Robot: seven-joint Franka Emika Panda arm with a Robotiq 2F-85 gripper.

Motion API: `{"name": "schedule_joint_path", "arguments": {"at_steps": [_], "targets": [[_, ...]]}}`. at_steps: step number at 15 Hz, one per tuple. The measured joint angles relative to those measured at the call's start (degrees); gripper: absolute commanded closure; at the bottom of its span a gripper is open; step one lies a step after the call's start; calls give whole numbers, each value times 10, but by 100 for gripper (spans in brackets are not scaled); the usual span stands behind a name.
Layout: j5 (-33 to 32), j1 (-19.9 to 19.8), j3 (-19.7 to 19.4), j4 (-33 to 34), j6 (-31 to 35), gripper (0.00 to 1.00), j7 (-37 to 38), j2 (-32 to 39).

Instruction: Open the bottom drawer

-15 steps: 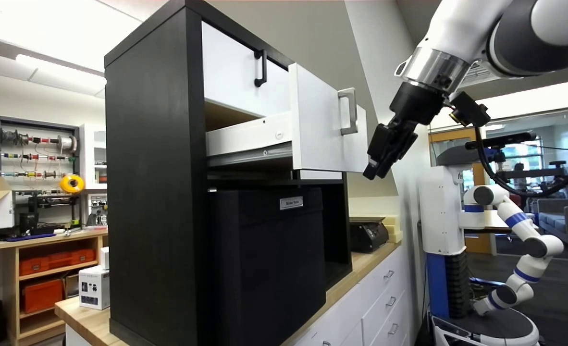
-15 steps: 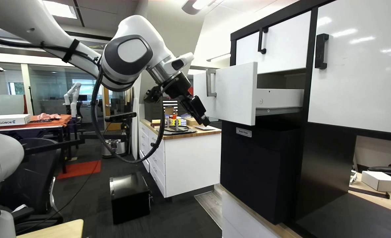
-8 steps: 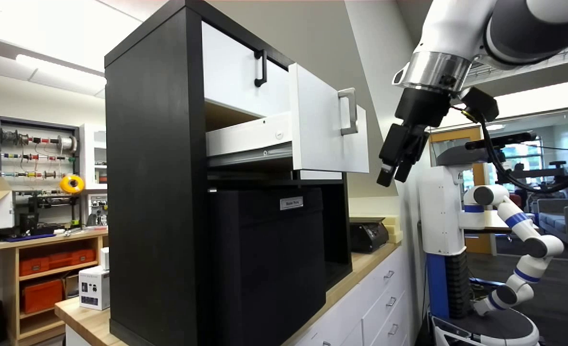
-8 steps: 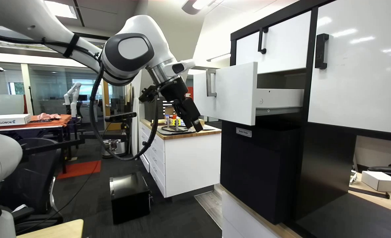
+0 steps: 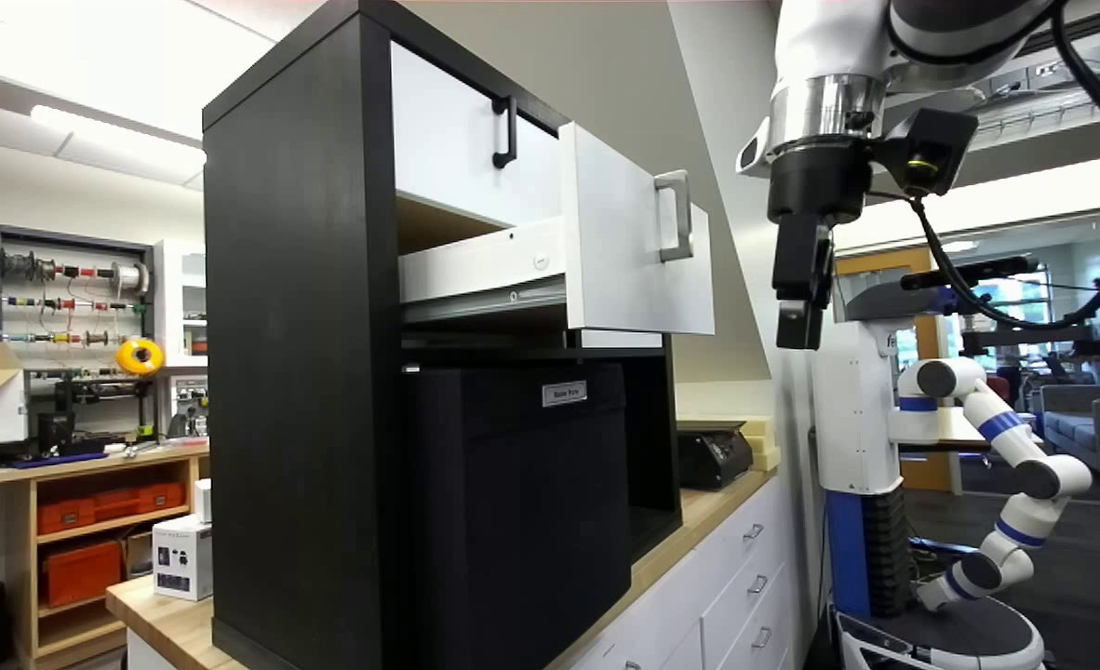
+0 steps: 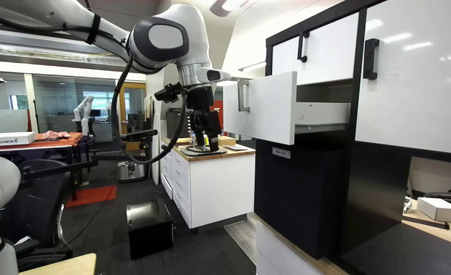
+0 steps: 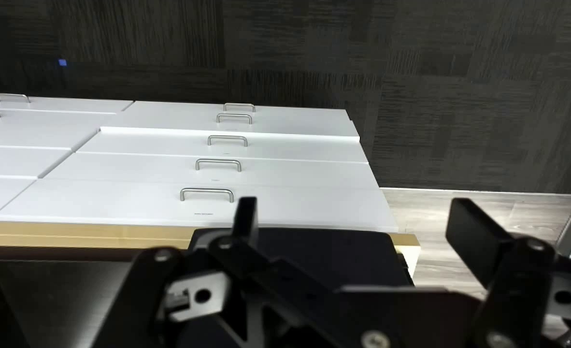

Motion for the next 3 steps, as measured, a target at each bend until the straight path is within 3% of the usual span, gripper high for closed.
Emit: {"name": "schedule_joint_path", "arguments": {"at_steps": [3], "targets": [[1,0,-3,25,-33,0,-5,17]]}}
